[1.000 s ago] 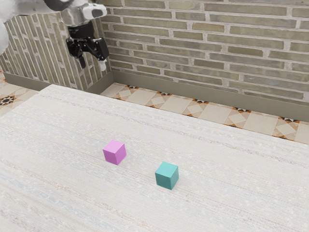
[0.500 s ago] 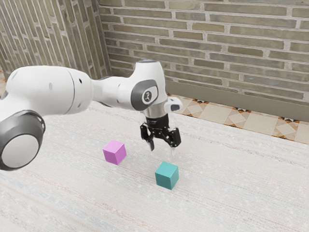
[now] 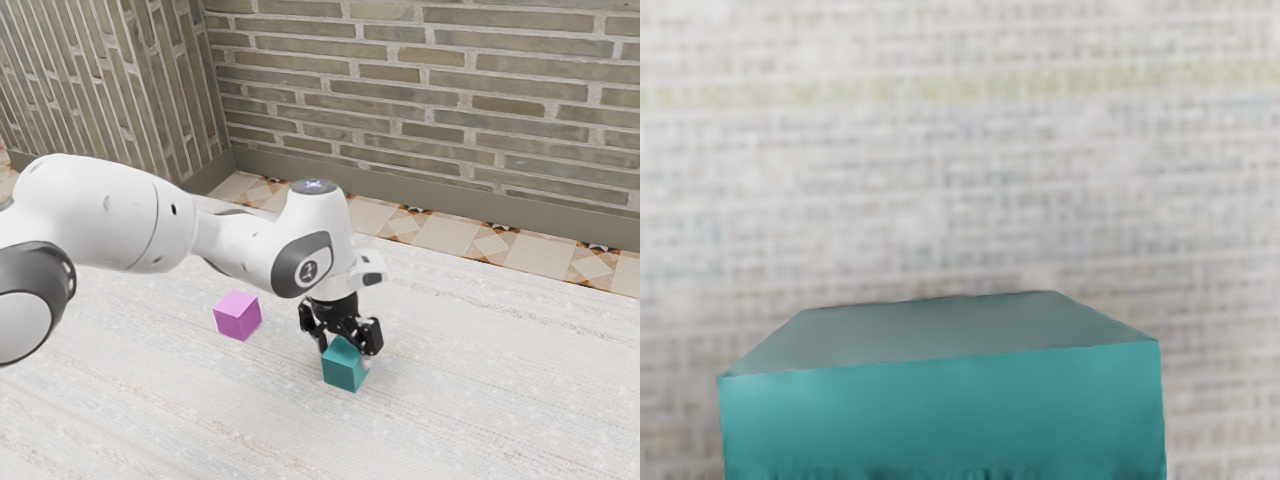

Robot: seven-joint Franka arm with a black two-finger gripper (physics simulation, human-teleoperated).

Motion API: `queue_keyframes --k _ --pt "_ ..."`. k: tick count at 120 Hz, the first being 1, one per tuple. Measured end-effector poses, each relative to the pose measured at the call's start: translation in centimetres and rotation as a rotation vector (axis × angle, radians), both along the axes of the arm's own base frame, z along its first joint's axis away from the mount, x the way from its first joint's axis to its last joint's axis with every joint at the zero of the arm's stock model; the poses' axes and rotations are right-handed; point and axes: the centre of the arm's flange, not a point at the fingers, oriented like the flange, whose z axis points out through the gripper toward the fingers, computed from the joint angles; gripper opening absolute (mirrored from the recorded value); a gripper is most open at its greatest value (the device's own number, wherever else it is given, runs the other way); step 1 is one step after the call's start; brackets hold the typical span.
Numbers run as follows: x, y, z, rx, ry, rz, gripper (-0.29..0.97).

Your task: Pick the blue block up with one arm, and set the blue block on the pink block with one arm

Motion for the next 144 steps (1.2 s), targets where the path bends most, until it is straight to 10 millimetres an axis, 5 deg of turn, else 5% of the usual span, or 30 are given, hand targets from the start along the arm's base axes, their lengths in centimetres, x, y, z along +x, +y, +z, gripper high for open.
queue_keyframes --k 40,144 --pt "-0.1 0.5 -1.4 0.010 -0.029 0.034 0.64" --pt "-0.5 0.2 -0.9 0.049 0.035 0.090 0.41"
